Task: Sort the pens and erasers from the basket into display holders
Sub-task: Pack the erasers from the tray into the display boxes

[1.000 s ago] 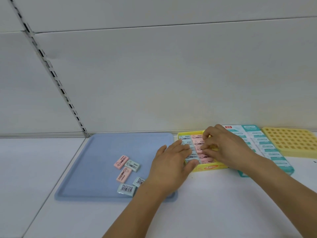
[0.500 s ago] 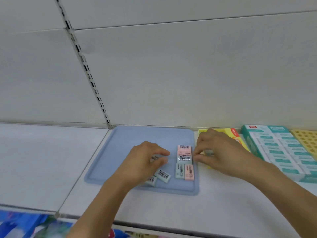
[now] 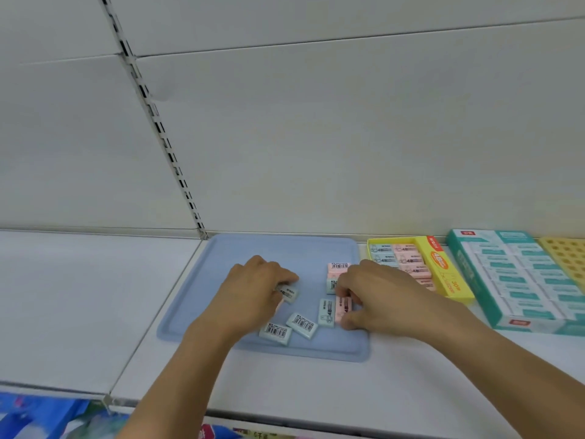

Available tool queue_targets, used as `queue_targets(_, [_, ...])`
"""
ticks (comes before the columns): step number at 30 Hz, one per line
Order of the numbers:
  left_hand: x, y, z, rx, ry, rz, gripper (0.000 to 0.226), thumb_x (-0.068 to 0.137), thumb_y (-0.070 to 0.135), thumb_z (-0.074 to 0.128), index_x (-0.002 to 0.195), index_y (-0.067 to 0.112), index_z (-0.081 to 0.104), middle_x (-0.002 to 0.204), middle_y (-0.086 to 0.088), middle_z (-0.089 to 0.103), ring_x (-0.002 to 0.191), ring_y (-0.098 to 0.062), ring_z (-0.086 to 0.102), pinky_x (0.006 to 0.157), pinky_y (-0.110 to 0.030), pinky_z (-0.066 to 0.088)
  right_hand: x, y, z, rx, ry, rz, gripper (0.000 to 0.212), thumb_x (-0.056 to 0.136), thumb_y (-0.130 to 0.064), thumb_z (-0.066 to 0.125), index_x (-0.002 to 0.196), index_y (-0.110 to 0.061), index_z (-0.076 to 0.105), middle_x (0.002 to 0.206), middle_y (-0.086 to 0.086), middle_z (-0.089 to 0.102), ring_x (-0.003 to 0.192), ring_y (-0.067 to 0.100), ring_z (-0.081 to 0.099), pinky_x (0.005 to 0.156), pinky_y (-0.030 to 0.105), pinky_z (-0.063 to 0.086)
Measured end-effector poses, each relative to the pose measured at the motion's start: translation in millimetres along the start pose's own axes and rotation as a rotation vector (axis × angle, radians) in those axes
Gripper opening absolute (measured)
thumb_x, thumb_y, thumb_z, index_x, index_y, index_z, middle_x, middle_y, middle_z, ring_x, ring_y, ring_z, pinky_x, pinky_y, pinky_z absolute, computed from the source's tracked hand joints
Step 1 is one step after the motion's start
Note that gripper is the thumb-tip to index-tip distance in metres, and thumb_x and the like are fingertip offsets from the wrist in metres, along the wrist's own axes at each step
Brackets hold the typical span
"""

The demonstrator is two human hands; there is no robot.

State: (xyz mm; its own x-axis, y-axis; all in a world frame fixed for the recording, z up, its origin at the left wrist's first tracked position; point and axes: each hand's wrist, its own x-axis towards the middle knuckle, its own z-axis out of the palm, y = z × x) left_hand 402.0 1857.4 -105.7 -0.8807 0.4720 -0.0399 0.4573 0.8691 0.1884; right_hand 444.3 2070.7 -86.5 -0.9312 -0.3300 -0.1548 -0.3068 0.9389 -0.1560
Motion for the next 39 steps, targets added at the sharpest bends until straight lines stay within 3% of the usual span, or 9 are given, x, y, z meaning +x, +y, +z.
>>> queue_targets(5, [11.3,0.1,3.7,0.007,0.039,0.025,0.025,0.096,0.021,0.055,0.117,0.029,0.066,0.101,0.006,0.051,0.102,-0.016,0.043,0.086,-0.027,0.037,-3.6,-2.8,0.8,0.102,0.055,-0.059,0.037,0.077,-0.032,0.072,0.090,-0.027,0.039,0.089,-0.010,0.045,0.083,0.012,0.042,0.067,0.034,0.038])
queue_targets(10, [11.2,3.5,11.4,-0.149,0.165,0.007,0.011,0.094,0.025,0.058,0.098,0.029,0.067,0.092,0.012,0.051,0.094,-0.011,0.047,0.082,-0.028,0.041,-17.8,6.1,4.1,0.347,0.190,-0.084,0.016,0.088,-0.024,0.063,0.095,-0.029,0.050,0.083,-0.012,0.054,0.076,0.005,0.047,0.071,0.029,0.043])
queue_targets(12, [11.6,13.5,11.0,-0.321,0.244,0.019,0.010,0.093,0.023,0.060,0.092,0.032,0.065,0.091,0.012,0.054,0.091,-0.007,0.050,0.080,-0.022,0.040,-25.2,21.4,-0.4,0.488,0.309,0.010,0.014,0.089,-0.021,0.064,0.099,-0.029,0.060,0.078,-0.012,0.058,0.070,0.004,0.050,0.068,0.025,0.044])
queue_targets(16, [10.8,44.7,6.6,-0.558,0.258,0.104,0.014,0.093,0.020,0.061,0.091,0.032,0.065,0.092,0.015,0.062,0.091,0.001,0.055,0.075,-0.007,0.037,-42.1,72.3,-13.5,0.700,0.658,0.385,0.011,0.080,-0.015,0.074,0.078,-0.025,0.071,0.070,-0.007,0.065,0.062,0.006,0.055,0.065,0.025,0.046])
queue_targets(19, [16.5,69.0,9.7,-0.583,0.177,0.207,0.012,0.095,0.024,0.059,0.101,0.030,0.067,0.104,0.017,0.064,0.100,0.002,0.055,0.087,-0.014,0.040,-47.4,90.6,-12.1,0.625,0.615,0.511,0.014,0.081,-0.017,0.074,0.070,-0.025,0.071,0.071,-0.011,0.067,0.068,0.008,0.060,0.071,0.033,0.049])
queue_targets(23, [26.3,86.9,21.1,-0.515,0.064,0.243,0.020,0.096,0.028,0.057,0.115,0.027,0.063,0.127,0.016,0.060,0.116,-0.007,0.054,0.100,-0.032,0.043,-42.6,86.0,-7.5,0.473,0.515,0.520,0.014,0.084,-0.019,0.068,0.071,-0.024,0.073,0.071,-0.013,0.067,0.070,0.004,0.059,0.068,0.031,0.049])
queue_targets(27, [28.3,91.1,25.1,-0.502,0.034,0.220,0.023,0.097,0.028,0.055,0.119,0.026,0.062,0.134,0.018,0.056,0.121,-0.003,0.049,0.103,-0.025,0.039,-37.1,83.5,-1.7,0.397,0.467,0.555,0.013,0.085,-0.024,0.066,0.073,-0.026,0.072,0.073,-0.015,0.067,0.074,0.006,0.061,0.069,0.034,0.053])
queue_targets(33, [28.9,90.7,28.8,-0.544,0.015,0.195,0.021,0.095,0.024,0.058,0.115,0.025,0.065,0.135,0.019,0.055,0.122,-0.002,0.050,0.104,-0.027,0.040,-33.1,79.4,2.0,0.236,0.494,0.555,0.012,0.088,-0.033,0.064,0.077,-0.027,0.062,0.073,-0.015,0.061,0.073,0.007,0.057,0.057,0.027,0.041])
queue_targets(39, [28.4,91.2,29.4,-0.568,0.013,0.187,0.021,0.094,0.022,0.060,0.114,0.024,0.067,0.134,0.018,0.057,0.120,-0.001,0.052,0.102,-0.025,0.042,-33.2,83.5,16.3,0.182,0.483,0.533,0.015,0.089,-0.032,0.061,0.076,-0.025,0.061,0.095,-0.007,0.051,0.083,0.012,0.052,0.060,0.031,0.044])
